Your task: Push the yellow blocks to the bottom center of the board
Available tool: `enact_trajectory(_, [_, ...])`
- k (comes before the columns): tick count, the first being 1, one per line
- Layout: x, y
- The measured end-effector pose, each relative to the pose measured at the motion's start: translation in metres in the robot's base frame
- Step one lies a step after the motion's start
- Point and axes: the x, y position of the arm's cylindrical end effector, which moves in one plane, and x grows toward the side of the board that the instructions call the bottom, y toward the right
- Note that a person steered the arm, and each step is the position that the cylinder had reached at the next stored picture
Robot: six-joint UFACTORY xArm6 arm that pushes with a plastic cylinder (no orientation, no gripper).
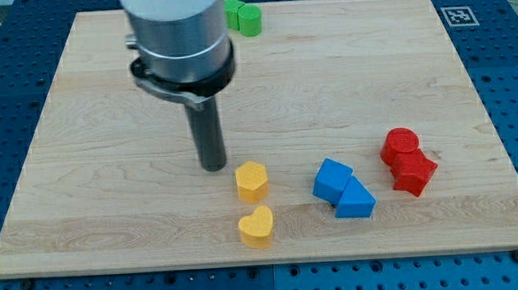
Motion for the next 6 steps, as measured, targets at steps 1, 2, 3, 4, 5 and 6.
enact_trajectory(1, [0.000, 0.012])
enact_trajectory(2, [0.010, 0.013])
enact_trajectory(3, [0.018, 0.015])
enact_trajectory(4, [0.018, 0.017])
enact_trajectory(5, [0.023, 0.017])
enact_trajectory(6, [0.033, 0.017])
